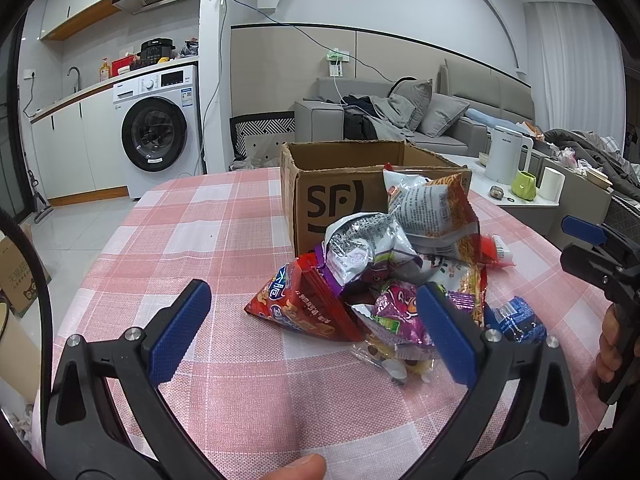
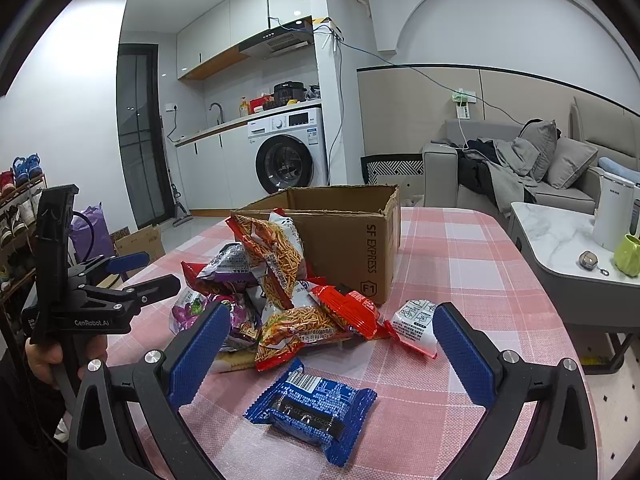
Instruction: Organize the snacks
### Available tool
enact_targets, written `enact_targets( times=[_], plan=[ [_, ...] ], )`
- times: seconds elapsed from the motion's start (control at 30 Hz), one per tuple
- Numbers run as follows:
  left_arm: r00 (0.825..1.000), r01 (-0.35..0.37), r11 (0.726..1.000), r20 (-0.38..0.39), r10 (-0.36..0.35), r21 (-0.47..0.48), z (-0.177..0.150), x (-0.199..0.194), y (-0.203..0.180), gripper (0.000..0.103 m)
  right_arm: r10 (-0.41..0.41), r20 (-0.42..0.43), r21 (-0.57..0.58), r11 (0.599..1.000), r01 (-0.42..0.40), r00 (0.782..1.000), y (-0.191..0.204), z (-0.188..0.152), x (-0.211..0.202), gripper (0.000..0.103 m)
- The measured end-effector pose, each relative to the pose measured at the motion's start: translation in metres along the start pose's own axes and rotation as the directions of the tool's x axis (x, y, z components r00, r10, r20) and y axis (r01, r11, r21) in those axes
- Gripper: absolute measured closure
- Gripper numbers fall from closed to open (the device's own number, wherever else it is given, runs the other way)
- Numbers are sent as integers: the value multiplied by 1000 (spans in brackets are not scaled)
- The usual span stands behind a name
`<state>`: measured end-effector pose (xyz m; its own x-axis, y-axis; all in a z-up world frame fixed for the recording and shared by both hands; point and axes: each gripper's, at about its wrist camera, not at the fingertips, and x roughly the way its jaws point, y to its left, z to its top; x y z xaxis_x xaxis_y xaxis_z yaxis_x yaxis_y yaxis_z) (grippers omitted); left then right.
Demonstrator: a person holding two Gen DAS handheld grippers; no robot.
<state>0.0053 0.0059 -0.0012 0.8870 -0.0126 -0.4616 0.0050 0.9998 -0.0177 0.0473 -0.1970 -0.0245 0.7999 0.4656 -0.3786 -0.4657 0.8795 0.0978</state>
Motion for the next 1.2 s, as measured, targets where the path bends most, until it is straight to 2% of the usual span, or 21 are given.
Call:
enact_targets(
  times=[0.7,1.07,1.2],
  plan=[
    [1000,-1,1000,-2,1,0,0,2,1,1,-24,-27,4,1000,24,999,-2,2,0,0],
    [1000,2,1000,-26,-3,-6,-6,5,-4,1,-64,-93,44,997,68,994,-14,4,12,0],
    [998,33,999,-55,-35,-43,-3,7,2,1,-79,-120,53,995,86,990,-19,8,12,0]
  ],
)
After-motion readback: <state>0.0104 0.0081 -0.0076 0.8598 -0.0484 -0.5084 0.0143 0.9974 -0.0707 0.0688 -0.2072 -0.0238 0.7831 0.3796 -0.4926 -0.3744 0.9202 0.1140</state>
